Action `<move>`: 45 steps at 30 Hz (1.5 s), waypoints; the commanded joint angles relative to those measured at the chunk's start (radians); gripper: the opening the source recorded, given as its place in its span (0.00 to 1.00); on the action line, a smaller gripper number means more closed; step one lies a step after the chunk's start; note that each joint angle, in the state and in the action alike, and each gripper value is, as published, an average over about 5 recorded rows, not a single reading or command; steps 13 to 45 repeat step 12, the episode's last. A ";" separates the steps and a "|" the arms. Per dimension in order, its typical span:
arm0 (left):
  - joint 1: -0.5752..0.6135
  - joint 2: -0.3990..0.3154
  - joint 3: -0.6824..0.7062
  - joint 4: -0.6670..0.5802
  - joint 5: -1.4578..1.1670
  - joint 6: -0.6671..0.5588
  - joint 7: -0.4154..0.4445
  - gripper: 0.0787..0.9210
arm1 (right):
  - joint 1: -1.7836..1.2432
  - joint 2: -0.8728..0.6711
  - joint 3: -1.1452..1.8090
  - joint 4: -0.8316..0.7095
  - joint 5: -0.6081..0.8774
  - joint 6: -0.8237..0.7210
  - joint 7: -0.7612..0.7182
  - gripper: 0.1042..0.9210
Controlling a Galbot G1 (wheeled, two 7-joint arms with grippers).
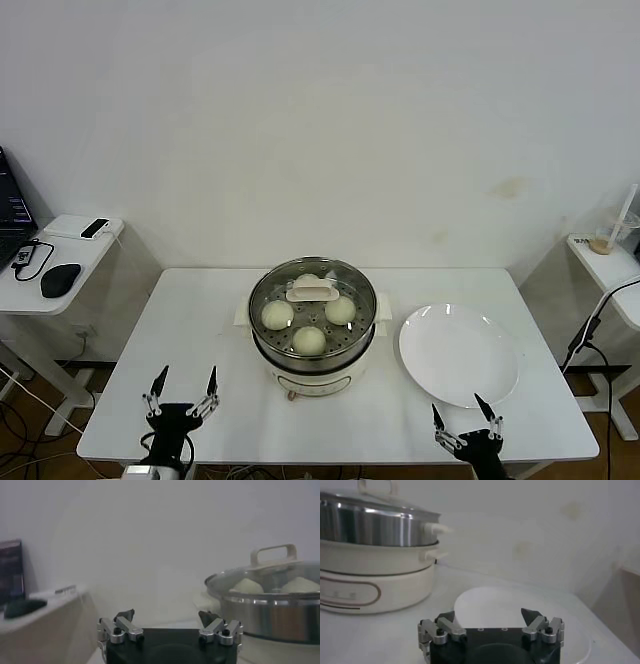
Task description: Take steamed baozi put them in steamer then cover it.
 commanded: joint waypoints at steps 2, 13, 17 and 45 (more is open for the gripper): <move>0.066 -0.029 0.015 0.014 -0.053 -0.023 -0.002 0.88 | -0.056 -0.050 -0.012 0.109 0.058 -0.128 0.082 0.88; 0.103 -0.041 0.025 -0.017 -0.028 0.024 -0.010 0.88 | -0.067 -0.045 -0.020 0.131 0.077 -0.147 0.083 0.88; 0.103 -0.041 0.025 -0.017 -0.028 0.024 -0.010 0.88 | -0.067 -0.045 -0.020 0.131 0.077 -0.147 0.083 0.88; 0.103 -0.041 0.025 -0.017 -0.028 0.024 -0.010 0.88 | -0.067 -0.045 -0.020 0.131 0.077 -0.147 0.083 0.88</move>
